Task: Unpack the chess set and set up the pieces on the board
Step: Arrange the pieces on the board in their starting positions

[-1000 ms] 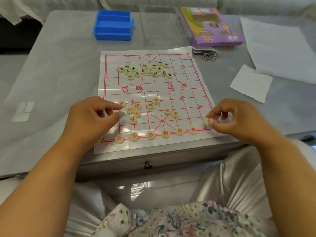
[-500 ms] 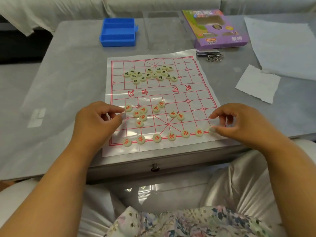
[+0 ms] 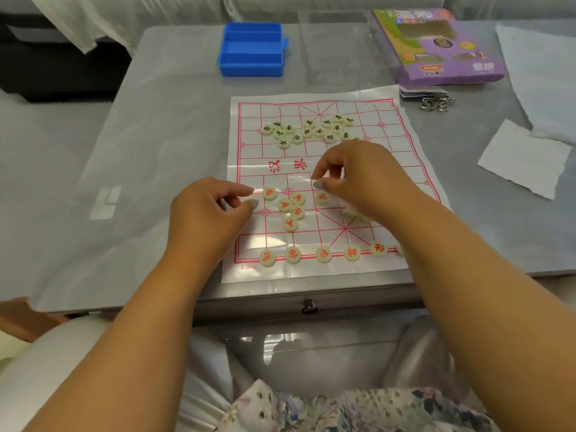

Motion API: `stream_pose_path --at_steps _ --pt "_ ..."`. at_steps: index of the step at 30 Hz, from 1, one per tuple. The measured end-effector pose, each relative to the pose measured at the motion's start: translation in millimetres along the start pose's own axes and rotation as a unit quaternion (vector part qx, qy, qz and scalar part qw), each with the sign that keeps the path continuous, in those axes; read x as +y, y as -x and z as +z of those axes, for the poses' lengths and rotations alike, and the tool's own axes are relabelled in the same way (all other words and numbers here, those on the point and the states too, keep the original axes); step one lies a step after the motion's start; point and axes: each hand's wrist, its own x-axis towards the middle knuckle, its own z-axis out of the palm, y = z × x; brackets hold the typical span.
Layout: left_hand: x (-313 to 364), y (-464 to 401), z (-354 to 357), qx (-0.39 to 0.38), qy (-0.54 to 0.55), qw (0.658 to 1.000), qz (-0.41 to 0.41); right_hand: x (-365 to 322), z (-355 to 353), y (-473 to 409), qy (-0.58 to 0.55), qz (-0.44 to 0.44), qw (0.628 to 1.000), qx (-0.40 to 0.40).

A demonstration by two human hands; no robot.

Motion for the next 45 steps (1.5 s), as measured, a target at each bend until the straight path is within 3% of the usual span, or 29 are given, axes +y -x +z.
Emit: stream_pose_path --at_steps 11,15,17,19,20,23,30,34,39,45 --pt "2 -1 0 0.015 0.023 1.000 -0.008 -44 42 -32 0.066 -0.087 0.993 -0.036" --pt "8 0 -4 0.004 0.077 0.996 -0.038 -43 19 -28 -0.034 -0.099 0.994 -0.012" --pt "15 0 -6 -0.035 0.222 0.969 -0.106 -45 3 -24 -0.089 -0.116 0.989 -0.002" --pt "23 0 -10 -0.083 0.389 0.904 -0.156 -47 -5 -20 -0.094 -0.143 0.985 -0.007" --pt "25 0 -10 -0.094 0.425 0.886 -0.160 -48 -7 -19 -0.087 -0.155 0.984 -0.010" --pt "29 2 -9 -0.102 0.434 0.880 -0.165 -47 -7 -17 -0.077 -0.167 0.983 -0.017" --pt "26 2 -8 -0.097 0.430 0.879 -0.183 16 -42 5 -0.093 0.004 0.994 0.048" --pt "27 4 -6 -0.112 0.412 0.888 -0.171 44 -40 24 -0.057 0.082 0.995 -0.001" --pt "28 6 -3 -0.111 0.373 0.911 -0.137 54 -28 41 -0.049 0.111 0.990 -0.064" --pt "26 5 -4 -0.108 0.377 0.910 -0.136 50 -24 37 -0.048 0.107 0.991 -0.058"
